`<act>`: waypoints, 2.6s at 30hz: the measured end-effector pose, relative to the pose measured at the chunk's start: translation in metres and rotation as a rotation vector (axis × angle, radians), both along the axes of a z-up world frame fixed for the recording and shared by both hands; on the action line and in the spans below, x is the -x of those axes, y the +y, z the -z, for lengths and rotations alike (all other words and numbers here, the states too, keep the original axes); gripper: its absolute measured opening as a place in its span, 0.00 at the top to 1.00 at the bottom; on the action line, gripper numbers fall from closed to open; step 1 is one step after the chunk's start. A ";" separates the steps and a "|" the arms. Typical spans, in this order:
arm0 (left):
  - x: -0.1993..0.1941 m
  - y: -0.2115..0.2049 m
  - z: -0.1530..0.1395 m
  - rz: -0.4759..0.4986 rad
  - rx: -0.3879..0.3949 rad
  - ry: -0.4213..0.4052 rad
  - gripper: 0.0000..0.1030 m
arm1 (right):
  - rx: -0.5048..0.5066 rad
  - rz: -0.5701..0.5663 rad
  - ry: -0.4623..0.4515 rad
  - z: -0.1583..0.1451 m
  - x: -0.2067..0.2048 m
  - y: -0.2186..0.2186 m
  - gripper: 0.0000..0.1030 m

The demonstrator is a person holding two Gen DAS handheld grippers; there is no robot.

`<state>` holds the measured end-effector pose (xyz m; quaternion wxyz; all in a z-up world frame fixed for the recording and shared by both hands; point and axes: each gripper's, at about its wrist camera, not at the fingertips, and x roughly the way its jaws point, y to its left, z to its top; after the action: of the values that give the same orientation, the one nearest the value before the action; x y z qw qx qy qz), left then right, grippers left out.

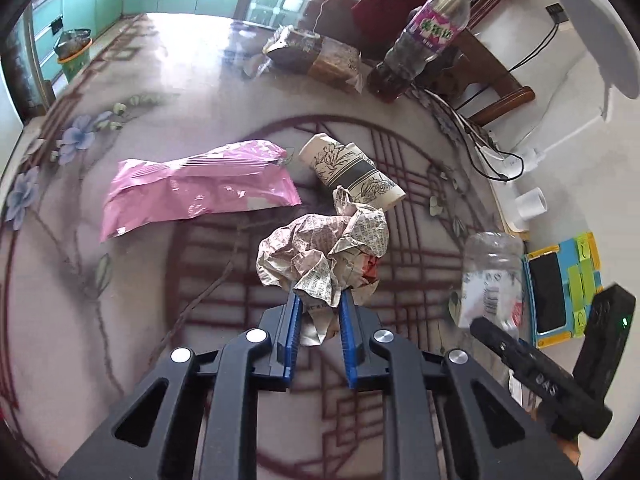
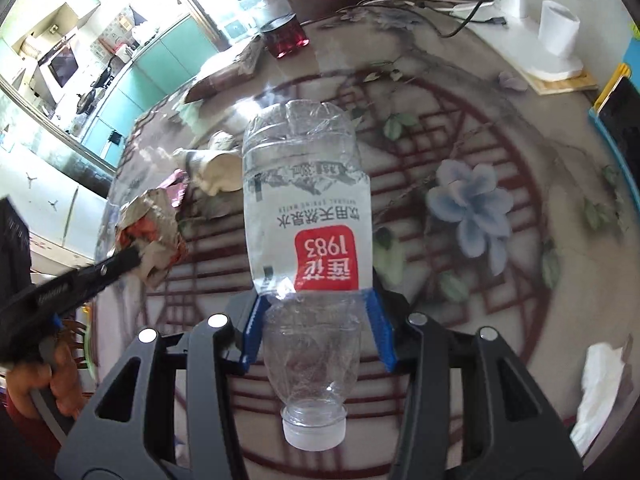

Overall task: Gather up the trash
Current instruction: 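Grasp the crumpled paper with the left gripper while the right grasps the clear water bottle, then carry the crumpled paper and water bottle over the red bucket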

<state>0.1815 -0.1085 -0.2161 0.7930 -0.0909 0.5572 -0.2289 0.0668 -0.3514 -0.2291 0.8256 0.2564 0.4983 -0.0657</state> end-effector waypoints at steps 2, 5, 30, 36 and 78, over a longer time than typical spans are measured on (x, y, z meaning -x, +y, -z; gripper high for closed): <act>0.012 0.014 -0.010 -0.005 -0.001 -0.024 0.85 | -0.001 -0.015 0.002 -0.004 -0.002 0.012 0.57; 0.028 0.039 -0.017 -0.030 -0.025 -0.055 0.85 | 0.015 -0.045 -0.005 -0.011 -0.007 0.034 0.57; 0.109 0.233 -0.038 -0.380 -0.080 -0.098 0.83 | 0.028 -0.381 -0.038 -0.035 -0.046 0.204 0.57; 0.117 0.268 -0.048 -0.426 -0.110 -0.115 0.83 | 0.055 -0.452 -0.087 -0.050 -0.040 0.242 0.57; 0.087 0.499 -0.047 -0.465 -0.077 -0.144 0.81 | -0.001 -0.553 -0.068 -0.064 -0.018 0.509 0.57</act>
<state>0.0943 0.3905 -0.1690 0.8650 -0.1699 0.4715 -0.0246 0.0846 0.1571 -0.1654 0.8282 0.1134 0.5216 0.1710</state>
